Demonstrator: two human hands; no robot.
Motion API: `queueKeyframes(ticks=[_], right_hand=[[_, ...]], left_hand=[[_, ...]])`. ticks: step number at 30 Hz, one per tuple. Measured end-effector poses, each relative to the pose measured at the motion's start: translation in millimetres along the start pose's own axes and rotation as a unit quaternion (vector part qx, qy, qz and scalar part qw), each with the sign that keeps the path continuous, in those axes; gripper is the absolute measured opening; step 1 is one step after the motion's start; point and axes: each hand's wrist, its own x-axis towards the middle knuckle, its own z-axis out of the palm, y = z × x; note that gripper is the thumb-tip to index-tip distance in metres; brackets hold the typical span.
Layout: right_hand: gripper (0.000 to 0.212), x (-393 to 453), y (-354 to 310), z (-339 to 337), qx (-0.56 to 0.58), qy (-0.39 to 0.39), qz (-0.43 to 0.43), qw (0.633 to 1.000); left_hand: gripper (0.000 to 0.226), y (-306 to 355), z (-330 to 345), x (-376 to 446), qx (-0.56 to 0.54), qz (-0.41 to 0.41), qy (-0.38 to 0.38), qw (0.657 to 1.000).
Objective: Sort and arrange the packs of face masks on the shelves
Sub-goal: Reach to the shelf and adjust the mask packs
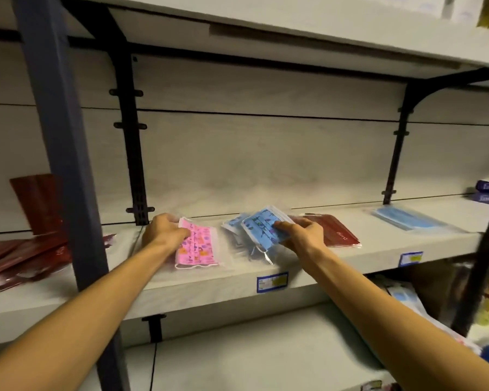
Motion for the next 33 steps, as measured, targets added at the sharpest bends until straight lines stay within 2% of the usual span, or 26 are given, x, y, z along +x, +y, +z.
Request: queueKeyframes(ticks=[3,6,8,10,12,14,16,18,21,26,30,33], right_hand=[[0.038,21,-3,6,-0.053,-0.027,-0.049,0.997],[0.043,41,3,11,-0.207,-0.011,-0.14,0.968],[0.054,51,8,12,-0.351,-0.004,-0.181,0.919],[0.06,55,11,12,-0.473,-0.003,-0.225,0.852],[0.054,57,14,11,-0.516,-0.001,-0.326,0.792],[0.035,55,13,11,-0.504,-0.058,-0.413,0.756],[0.022,53,12,11,-0.506,-0.165,-0.396,0.748],[0.023,51,15,10,-0.539,-0.228,-0.342,0.735],[0.028,55,19,9,-0.555,-0.212,-0.332,0.733],[0.036,57,24,11,-0.584,-0.191,-0.349,0.707],[0.037,57,21,8,-0.506,-0.189,-0.386,0.748],[0.039,50,18,10,-0.461,-0.198,-0.443,0.743]], left_hand=[[0.047,3,0,8,0.065,0.005,0.018,0.998],[0.07,1,0,6,0.245,0.042,0.003,0.969],[0.082,-1,0,1,0.336,0.052,-0.007,0.94],[0.076,-1,2,-4,0.345,0.04,-0.005,0.938],[0.066,0,3,-8,0.367,0.057,-0.003,0.928],[0.06,0,4,-11,0.379,0.064,-0.033,0.922],[0.064,1,4,-18,0.364,0.031,-0.077,0.928],[0.072,0,9,-26,0.374,0.008,-0.102,0.922],[0.07,0,20,-37,0.419,0.015,-0.1,0.903],[0.073,8,19,-46,0.411,0.003,-0.097,0.907],[0.066,9,11,-55,0.436,0.048,-0.012,0.899],[0.063,4,-3,-69,0.436,0.098,0.003,0.895]])
